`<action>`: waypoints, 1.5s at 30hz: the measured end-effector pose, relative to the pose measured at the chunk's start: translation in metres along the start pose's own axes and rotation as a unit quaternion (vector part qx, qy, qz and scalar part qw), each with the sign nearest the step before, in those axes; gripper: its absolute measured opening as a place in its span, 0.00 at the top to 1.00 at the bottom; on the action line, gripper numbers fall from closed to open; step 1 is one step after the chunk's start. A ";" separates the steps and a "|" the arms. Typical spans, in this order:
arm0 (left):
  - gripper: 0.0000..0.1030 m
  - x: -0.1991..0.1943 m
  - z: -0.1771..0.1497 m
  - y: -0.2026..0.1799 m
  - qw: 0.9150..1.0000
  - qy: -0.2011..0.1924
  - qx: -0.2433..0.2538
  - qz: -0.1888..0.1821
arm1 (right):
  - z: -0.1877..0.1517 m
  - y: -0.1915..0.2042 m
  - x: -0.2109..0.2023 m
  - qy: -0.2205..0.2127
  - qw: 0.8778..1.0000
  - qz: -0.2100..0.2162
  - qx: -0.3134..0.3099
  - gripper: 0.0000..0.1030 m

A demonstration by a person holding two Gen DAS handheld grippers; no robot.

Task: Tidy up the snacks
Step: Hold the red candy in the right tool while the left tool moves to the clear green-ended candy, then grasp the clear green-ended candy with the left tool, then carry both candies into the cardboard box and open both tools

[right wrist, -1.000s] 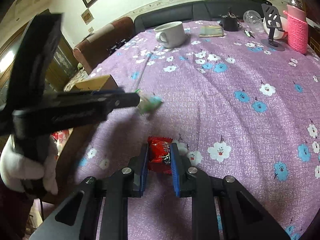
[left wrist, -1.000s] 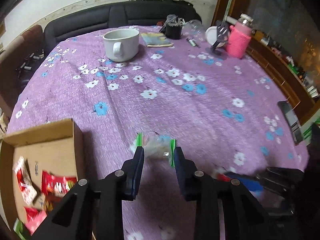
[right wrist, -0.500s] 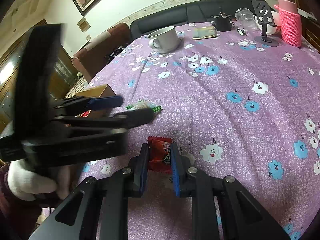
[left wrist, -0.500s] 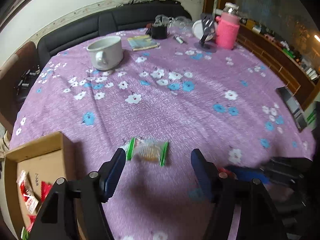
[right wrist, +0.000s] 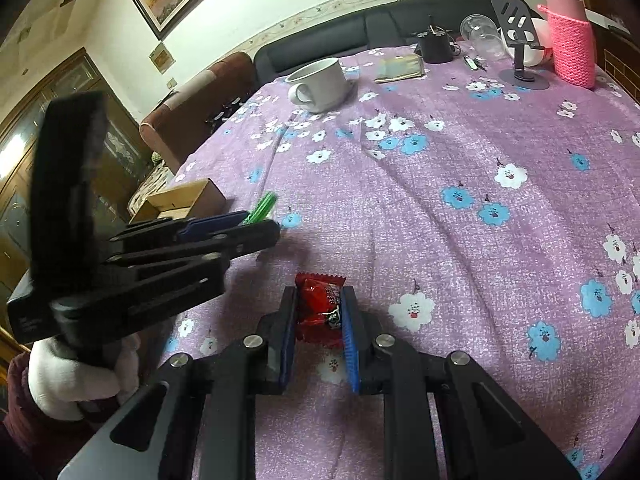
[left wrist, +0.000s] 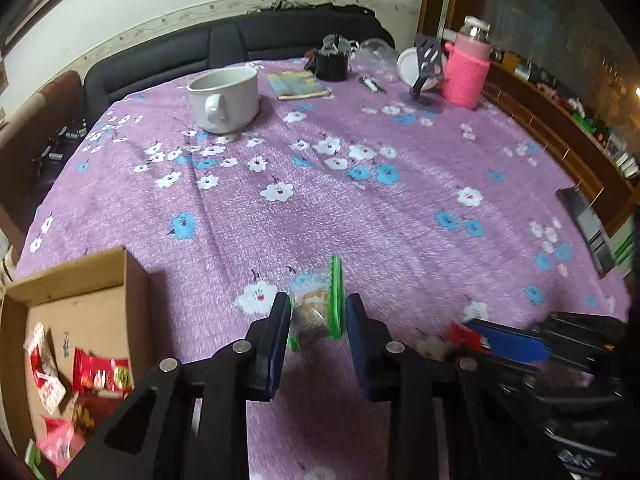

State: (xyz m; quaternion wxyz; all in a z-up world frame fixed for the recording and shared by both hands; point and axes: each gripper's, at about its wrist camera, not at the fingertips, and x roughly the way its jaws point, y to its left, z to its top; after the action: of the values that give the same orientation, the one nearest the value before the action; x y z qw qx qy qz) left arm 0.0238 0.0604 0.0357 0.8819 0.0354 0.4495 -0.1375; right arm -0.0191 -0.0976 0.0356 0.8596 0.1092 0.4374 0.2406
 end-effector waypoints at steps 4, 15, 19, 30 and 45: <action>0.71 -0.031 -0.013 0.000 0.999 -0.028 -0.011 -0.016 | 0.000 0.003 -0.003 -0.007 1.000 0.022 -0.004 0.81; 0.35 -0.028 -0.020 -0.003 0.998 -0.010 -0.042 -0.044 | 0.008 -0.038 -0.024 -0.038 0.996 0.017 0.079 0.81; 0.28 0.007 -0.009 -0.020 0.998 0.012 -0.040 -0.041 | 0.009 -0.037 -0.023 -0.035 0.996 0.020 0.074 0.81; 0.68 0.031 -0.003 -0.032 1.000 0.013 0.011 0.005 | 0.012 -0.034 -0.030 -0.046 0.997 0.011 0.067 0.81; 0.68 -0.076 -0.041 0.020 0.993 -0.074 -0.085 -0.035 | 0.004 -0.017 -0.017 -0.035 0.999 0.027 0.030 0.81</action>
State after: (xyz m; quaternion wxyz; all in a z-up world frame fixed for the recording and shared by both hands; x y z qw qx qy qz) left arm -0.0457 0.1029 0.0713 0.9073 -0.0659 0.3936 -0.1323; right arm -0.0192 -0.1207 0.0433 0.8638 0.1548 0.4111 0.2468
